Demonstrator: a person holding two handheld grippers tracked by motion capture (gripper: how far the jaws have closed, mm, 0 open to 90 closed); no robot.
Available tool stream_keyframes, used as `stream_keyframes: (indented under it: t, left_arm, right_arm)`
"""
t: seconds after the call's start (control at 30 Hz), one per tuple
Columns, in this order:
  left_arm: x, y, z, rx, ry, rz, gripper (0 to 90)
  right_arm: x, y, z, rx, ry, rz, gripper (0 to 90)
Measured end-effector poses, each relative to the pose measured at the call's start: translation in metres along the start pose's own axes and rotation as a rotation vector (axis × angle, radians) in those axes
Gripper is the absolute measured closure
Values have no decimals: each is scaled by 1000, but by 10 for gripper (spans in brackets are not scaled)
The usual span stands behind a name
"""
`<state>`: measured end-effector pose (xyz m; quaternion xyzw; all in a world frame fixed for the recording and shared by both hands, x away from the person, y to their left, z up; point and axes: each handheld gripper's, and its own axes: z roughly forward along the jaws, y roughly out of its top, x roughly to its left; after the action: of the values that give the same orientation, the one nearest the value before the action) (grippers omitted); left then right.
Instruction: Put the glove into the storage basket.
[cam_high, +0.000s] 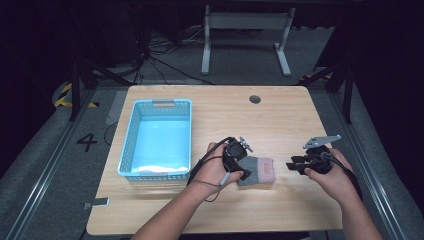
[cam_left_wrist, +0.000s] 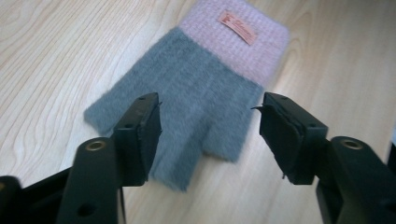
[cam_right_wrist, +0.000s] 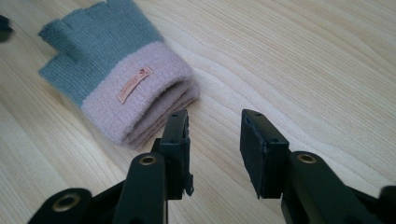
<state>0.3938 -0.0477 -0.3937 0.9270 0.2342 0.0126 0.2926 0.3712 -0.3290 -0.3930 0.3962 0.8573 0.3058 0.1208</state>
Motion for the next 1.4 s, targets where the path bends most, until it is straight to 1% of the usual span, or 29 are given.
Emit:
stream_keyframes:
  t: [0.07,0.1,0.13,0.2,0.27,0.37,0.43,0.47,0.5,0.6,0.73,0.83,0.97,1.03,1.17,1.27,1.33,1.4]
  left_arm:
    - [3,3,9,17,-5,4,371]
    - [4,4,14,33,-5,12,373]
    - [5,5,19,37,0,20,373]
    - [8,7,27,53,-3,7,368]
    - [10,7,32,45,4,-6,351]
    - [11,7,39,48,24,-21,323]
    - [12,7,44,62,28,-26,309]
    - [11,7,47,64,30,-35,294]
    - [11,7,49,66,29,-30,288]
    - [9,7,52,73,47,-18,266]
    - [3,7,57,84,87,8,260]
    - [1,8,57,97,102,0,269]
    - [-3,9,57,114,123,-6,325]
    - [-5,10,57,120,129,-16,360]
    - [-10,11,57,127,143,-16,427]
    - [-13,11,56,119,139,-7,561]
    - [-12,10,55,111,131,-10,622]
    - [-9,9,54,101,117,-19,659]
  right_arm:
    - [0,0,0,-3,4,8,624]
    - [-1,-1,0,-4,10,12,623]
    - [-1,-1,1,-2,15,13,622]
    - [-1,-1,2,1,27,14,622]
    - [-2,-1,3,0,41,18,621]
    - [-2,-1,3,-6,43,18,618]
    - [-3,-1,2,-13,45,19,616]
    - [-3,-1,1,-16,45,18,615]
    - [-3,0,1,-17,48,19,614]
    - [-2,-1,2,-16,48,17,609]
    - [-2,-1,1,-16,49,18,607]
    - [-2,-1,1,-16,51,20,606]
    - [-2,-2,2,-17,52,21,601]
    - [-3,-2,2,-19,52,20,599]
    - [-3,0,3,-22,53,16,602]
    - [-2,1,3,-23,57,11,607]
    - [-2,2,4,-22,59,9,608]
    - [-2,3,4,-22,61,9,610]
